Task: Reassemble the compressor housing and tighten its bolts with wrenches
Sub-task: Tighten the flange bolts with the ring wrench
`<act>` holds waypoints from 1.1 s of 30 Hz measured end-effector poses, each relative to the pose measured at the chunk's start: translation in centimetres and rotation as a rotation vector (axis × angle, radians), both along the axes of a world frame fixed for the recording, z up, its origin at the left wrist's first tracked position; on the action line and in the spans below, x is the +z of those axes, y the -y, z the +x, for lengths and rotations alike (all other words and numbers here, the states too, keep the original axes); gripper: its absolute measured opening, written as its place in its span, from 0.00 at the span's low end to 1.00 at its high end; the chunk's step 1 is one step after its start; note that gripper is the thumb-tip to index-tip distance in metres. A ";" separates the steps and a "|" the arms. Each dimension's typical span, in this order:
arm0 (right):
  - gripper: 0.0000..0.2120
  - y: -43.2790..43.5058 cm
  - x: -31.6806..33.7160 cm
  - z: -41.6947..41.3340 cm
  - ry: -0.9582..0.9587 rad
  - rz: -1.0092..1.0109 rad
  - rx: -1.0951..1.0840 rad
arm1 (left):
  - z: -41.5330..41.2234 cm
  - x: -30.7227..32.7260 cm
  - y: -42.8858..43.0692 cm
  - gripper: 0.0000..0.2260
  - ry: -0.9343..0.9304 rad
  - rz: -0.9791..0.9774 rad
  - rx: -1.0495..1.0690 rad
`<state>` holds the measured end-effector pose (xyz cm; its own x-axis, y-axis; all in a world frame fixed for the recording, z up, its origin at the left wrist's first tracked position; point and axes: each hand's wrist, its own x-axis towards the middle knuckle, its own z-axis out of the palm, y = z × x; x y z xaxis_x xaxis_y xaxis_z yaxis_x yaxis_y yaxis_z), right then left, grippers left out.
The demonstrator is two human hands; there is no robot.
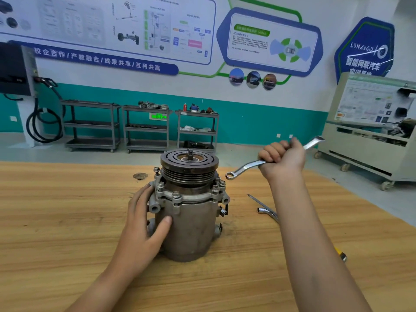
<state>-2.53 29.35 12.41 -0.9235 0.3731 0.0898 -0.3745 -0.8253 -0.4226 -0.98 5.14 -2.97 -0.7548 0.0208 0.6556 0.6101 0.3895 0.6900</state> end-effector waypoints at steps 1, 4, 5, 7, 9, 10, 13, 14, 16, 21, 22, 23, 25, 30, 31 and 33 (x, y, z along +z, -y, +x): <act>0.21 0.0 -0.4 -0.9 0.038 -0.009 0.032 | -0.1 0.0 0.0 0.28 0.000 0.001 0.002; 0.22 0.4 -1.0 -3.1 0.136 0.006 0.157 | -0.2 -0.1 0.1 0.28 0.006 0.010 0.005; 0.22 0.5 -1.0 -3.7 0.165 0.021 0.202 | -0.3 -0.1 0.1 0.28 0.005 0.009 0.005; 0.23 0.8 -0.8 -4.8 0.215 0.066 0.276 | -0.4 -0.2 0.1 0.28 0.001 0.007 0.007; 0.26 1.1 -0.7 -5.8 0.254 0.125 0.342 | -0.4 -0.2 0.0 0.28 -0.004 0.011 0.010; 0.28 1.3 -0.9 -6.2 0.269 0.150 0.375 | -0.4 -0.2 0.0 0.27 -0.006 0.012 0.010; 0.30 1.7 -1.8 -6.8 0.289 0.151 0.459 | -0.4 -0.2 0.0 0.27 -0.003 0.017 0.012; 0.31 1.6 -2.3 -6.9 0.287 0.120 0.472 | -0.4 -0.3 0.0 0.27 -0.003 0.020 0.014; 0.31 1.2 -3.3 -7.0 0.268 0.021 0.466 | -0.4 -0.3 0.0 0.27 0.000 0.026 0.014; 0.25 -0.1 -4.2 -5.6 0.188 -0.140 0.335 | -0.3 -0.1 0.0 0.27 -0.003 0.034 0.011; 0.24 -0.2 -4.3 -4.9 0.162 -0.159 0.281 | -0.2 0.0 -0.1 0.27 -0.001 0.032 0.012; 0.23 -0.2 -4.5 -4.0 0.126 -0.165 0.217 | -0.2 -0.1 -0.1 0.27 -0.002 0.032 0.013; 0.22 0.1 -5.1 -1.7 0.024 -0.131 0.060 | 0.0 0.0 -0.2 0.28 0.002 0.035 0.014; 0.25 2.6 -7.8 5.0 -0.278 0.258 -0.211 | 0.3 0.3 -0.4 0.27 0.012 0.052 0.011; 0.23 3.6 -8.3 6.0 -0.322 0.407 -0.288 | 0.2 0.2 -0.4 0.28 0.008 0.054 0.014; 0.17 6.0 -9.2 7.1 -0.395 0.685 -0.459 | 0.1 0.1 -0.5 0.30 0.010 0.049 0.026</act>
